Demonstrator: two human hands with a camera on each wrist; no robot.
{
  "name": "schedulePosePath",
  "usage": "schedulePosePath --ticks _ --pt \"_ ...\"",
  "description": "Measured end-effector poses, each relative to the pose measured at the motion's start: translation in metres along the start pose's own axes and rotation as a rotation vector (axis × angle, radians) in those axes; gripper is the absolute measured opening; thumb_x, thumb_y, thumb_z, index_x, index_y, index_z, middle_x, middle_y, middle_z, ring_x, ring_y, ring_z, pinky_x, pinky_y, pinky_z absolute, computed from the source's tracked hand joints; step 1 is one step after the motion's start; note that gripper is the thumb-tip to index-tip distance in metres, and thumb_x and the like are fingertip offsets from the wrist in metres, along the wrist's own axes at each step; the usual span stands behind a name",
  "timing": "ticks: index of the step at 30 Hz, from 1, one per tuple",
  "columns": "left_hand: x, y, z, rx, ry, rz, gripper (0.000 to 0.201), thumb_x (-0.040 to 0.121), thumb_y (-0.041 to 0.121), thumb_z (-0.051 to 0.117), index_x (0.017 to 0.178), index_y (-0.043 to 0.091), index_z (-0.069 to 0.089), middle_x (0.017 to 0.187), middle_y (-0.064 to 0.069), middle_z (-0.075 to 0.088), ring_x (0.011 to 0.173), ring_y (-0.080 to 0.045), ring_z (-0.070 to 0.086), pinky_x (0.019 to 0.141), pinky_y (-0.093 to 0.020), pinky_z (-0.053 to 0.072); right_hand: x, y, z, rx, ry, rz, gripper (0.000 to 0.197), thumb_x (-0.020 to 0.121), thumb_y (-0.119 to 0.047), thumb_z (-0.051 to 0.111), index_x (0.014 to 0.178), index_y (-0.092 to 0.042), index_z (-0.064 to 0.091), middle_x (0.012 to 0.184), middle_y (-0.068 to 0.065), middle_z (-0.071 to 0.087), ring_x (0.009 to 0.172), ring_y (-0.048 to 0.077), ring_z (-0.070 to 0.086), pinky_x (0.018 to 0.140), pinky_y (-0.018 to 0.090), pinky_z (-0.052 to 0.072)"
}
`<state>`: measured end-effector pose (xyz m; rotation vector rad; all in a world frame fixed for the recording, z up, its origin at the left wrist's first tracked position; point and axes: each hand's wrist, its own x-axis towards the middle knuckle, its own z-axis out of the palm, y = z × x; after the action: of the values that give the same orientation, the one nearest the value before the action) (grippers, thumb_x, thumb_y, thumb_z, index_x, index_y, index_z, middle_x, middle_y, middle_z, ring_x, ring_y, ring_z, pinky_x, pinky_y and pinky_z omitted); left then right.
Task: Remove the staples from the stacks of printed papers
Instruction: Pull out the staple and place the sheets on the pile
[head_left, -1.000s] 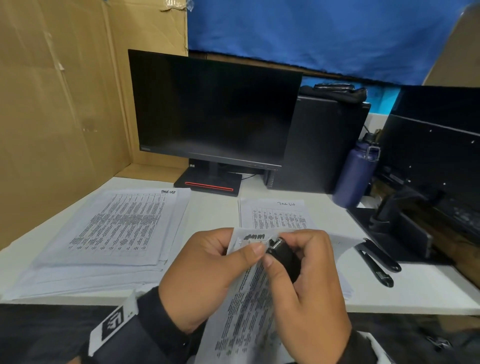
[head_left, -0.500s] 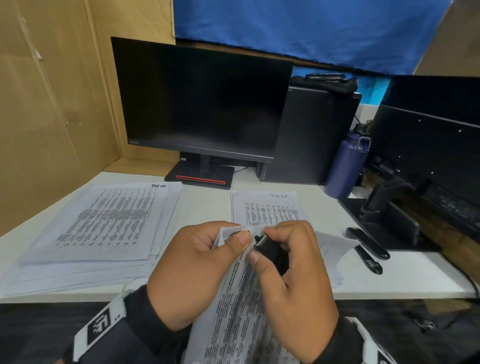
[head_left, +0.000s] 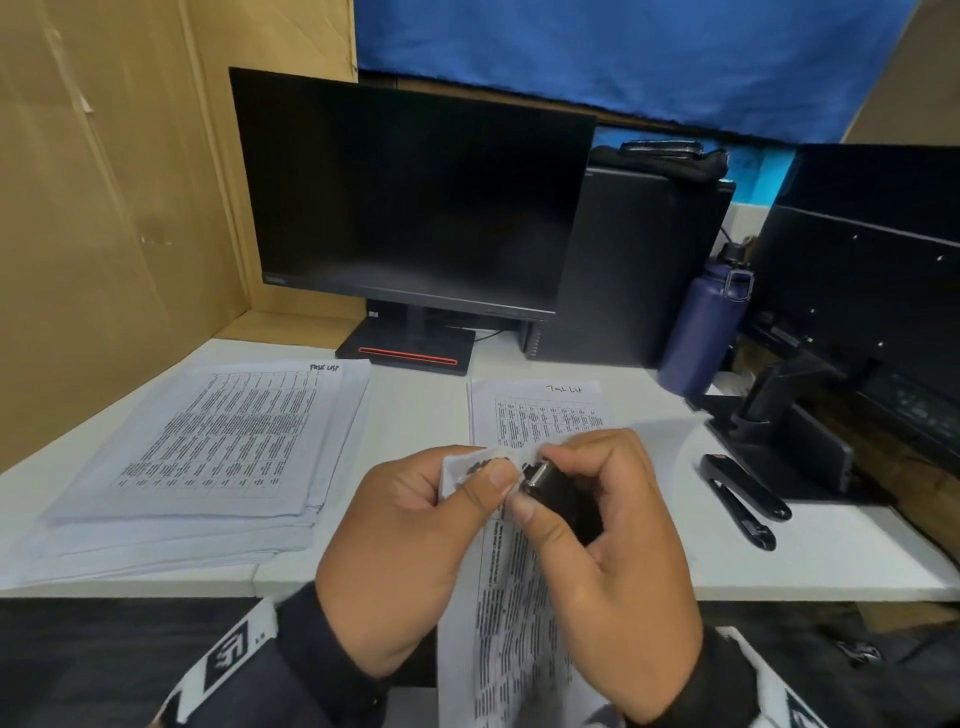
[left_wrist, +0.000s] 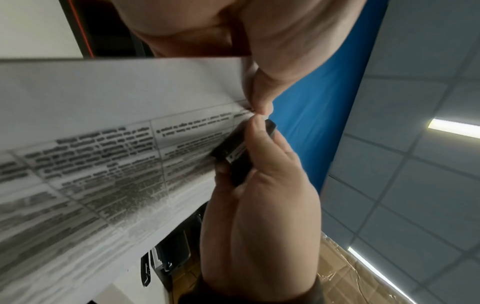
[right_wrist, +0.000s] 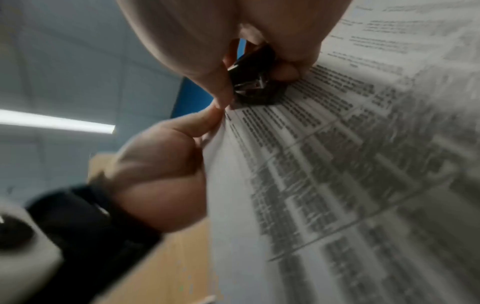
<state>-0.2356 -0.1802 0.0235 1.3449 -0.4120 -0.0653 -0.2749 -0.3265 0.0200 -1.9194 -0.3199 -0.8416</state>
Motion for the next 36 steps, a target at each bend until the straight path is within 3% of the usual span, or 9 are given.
schedulePosePath --ticks 4,9,13,17,20,23,27,31,36 --pt "0.003 -0.002 -0.002 0.009 -0.013 -0.027 0.018 0.083 0.031 0.070 0.086 0.018 0.082 0.085 -0.008 0.080 0.080 -0.020 0.074 0.081 -0.043 0.056 0.001 0.007 -0.004 -0.230 -0.007 -0.172 0.023 0.085 -0.011 0.070 0.104 -0.014 0.057 0.102 -0.003 0.049 0.100 0.012 0.056 0.084 0.018 0.045" --pt "0.004 -0.003 -0.004 0.054 0.008 -0.035 0.020 0.084 0.031 0.071 0.089 0.014 0.081 0.089 -0.016 0.080 0.091 -0.045 0.074 0.091 -0.064 0.056 0.010 0.003 -0.003 0.249 -0.119 0.397 0.017 0.079 -0.034 0.072 0.092 -0.030 0.061 0.086 -0.001 0.066 0.082 0.015 0.064 0.077 0.038 0.052" --pt "0.005 -0.001 -0.005 0.082 0.020 -0.032 0.021 0.083 0.031 0.072 0.092 0.016 0.083 0.092 -0.013 0.081 0.096 -0.044 0.074 0.093 -0.064 0.055 0.014 0.005 -0.002 0.566 -0.119 0.601 0.023 0.078 -0.024 0.076 0.096 -0.016 0.066 0.085 0.005 0.068 0.078 0.015 0.063 0.074 0.034 0.048" --pt "0.007 -0.001 -0.006 0.099 0.017 -0.029 0.016 0.087 0.031 0.076 0.095 0.019 0.083 0.094 -0.011 0.081 0.098 -0.042 0.074 0.095 -0.062 0.055 0.013 0.003 -0.001 0.916 -0.122 0.728 0.034 0.079 -0.014 0.072 0.106 0.003 0.060 0.095 0.022 0.069 0.082 0.025 0.067 0.072 0.032 0.056" --pt "0.007 0.001 -0.006 0.141 0.009 -0.018 0.015 0.090 0.027 0.070 0.091 0.019 0.082 0.090 -0.009 0.081 0.093 -0.036 0.075 0.091 -0.056 0.058 0.013 0.009 -0.001 0.913 -0.141 0.669 0.052 0.064 -0.029 0.092 0.102 -0.007 0.065 0.095 0.019 0.068 0.083 0.024 0.065 0.075 0.033 0.056" --pt "0.008 0.005 -0.008 0.223 -0.020 -0.005 0.019 0.097 0.027 0.069 0.082 0.017 0.075 0.079 -0.013 0.075 0.076 -0.026 0.069 0.081 -0.057 0.057 0.012 0.010 -0.001 0.340 -0.126 0.409 0.030 0.071 -0.027 0.084 0.091 -0.028 0.062 0.090 0.006 0.067 0.084 0.020 0.064 0.079 0.035 0.052" --pt "0.012 0.019 -0.016 0.259 -0.090 0.003 0.030 0.085 0.043 0.069 0.087 0.014 0.074 0.086 -0.033 0.065 0.070 -0.044 0.061 0.077 -0.063 0.054 0.015 0.006 -0.006 -0.033 -0.100 -0.028 0.028 0.074 -0.014 0.080 0.093 -0.030 0.067 0.096 -0.004 0.059 0.098 0.018 0.061 0.084 0.027 0.048" --pt "0.013 0.019 -0.018 0.247 -0.061 0.014 0.016 0.096 0.026 0.071 0.085 0.015 0.077 0.076 -0.011 0.075 0.072 -0.019 0.069 0.072 -0.043 0.056 0.015 0.005 0.000 -0.017 0.012 -0.035 0.027 0.072 -0.014 0.083 0.091 -0.027 0.070 0.093 -0.005 0.064 0.094 0.015 0.064 0.081 0.018 0.048" --pt "0.012 0.017 -0.021 0.269 -0.039 0.052 0.017 0.093 0.019 0.068 0.082 0.018 0.080 0.076 -0.005 0.078 0.072 -0.018 0.071 0.073 -0.039 0.058 0.012 -0.001 0.006 0.192 0.037 0.219 0.028 0.072 -0.017 0.087 0.093 -0.030 0.072 0.087 -0.002 0.075 0.082 0.015 0.072 0.076 0.034 0.060"
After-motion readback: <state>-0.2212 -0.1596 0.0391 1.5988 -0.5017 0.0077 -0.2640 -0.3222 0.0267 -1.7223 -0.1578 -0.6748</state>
